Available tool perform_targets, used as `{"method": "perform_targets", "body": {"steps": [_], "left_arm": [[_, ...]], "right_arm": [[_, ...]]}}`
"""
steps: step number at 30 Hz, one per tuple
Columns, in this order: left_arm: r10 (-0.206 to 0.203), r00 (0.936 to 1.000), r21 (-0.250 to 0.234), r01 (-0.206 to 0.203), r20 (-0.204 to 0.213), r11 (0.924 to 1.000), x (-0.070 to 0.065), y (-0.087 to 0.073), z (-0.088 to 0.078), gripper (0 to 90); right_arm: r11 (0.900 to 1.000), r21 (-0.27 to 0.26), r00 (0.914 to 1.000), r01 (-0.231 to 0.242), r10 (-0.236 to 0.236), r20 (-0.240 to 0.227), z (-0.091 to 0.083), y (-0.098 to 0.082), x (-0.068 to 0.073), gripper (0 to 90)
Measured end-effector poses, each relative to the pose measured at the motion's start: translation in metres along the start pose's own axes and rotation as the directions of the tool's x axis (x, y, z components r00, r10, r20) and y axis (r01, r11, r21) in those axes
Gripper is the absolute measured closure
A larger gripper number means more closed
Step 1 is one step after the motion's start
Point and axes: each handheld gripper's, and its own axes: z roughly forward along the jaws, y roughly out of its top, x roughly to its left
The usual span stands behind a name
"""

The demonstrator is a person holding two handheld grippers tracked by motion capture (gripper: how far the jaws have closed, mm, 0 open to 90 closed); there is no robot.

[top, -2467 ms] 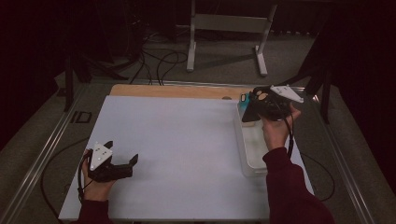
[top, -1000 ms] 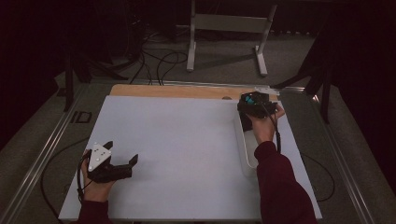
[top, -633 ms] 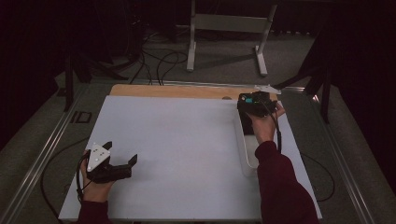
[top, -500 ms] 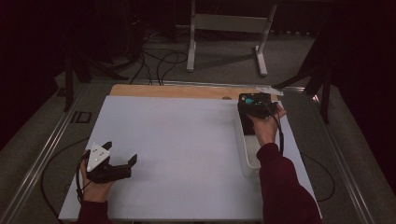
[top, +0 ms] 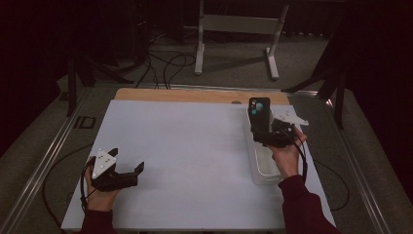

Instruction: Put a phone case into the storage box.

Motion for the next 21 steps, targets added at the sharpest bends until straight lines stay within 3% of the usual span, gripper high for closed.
{"method": "perform_targets", "body": {"steps": [8, 13, 14, 21], "left_arm": [[0.005, 0.9997, 0.008, -0.005, 0.023, 1.0000, -0.001, 0.000, -0.002, 0.0], [0.012, 0.9990, 0.006, -0.013, 0.043, 0.9999, -0.002, -0.002, -0.003, 0.0], [0.014, 0.9989, 0.005, -0.014, 0.044, 0.9999, -0.002, -0.002, -0.004, 0.0], [0.013, 0.9984, -0.018, -0.012, 0.056, 0.9998, 0.000, -0.003, -0.009, 0.0]], "right_arm": [[0.992, -0.096, 0.9936, 0.079, -0.086, -0.072, -0.052, -0.037, 0.013, 8.1], [0.988, -0.137, 0.9914, 0.069, -0.083, -0.101, -0.075, -0.058, 0.015, 8.4], [0.983, -0.161, 0.9896, 0.087, -0.104, -0.099, -0.079, -0.061, 0.016, 8.4], [0.979, -0.196, 0.9894, 0.063, -0.087, -0.116, -0.093, -0.087, 0.018, 8.4]]}}
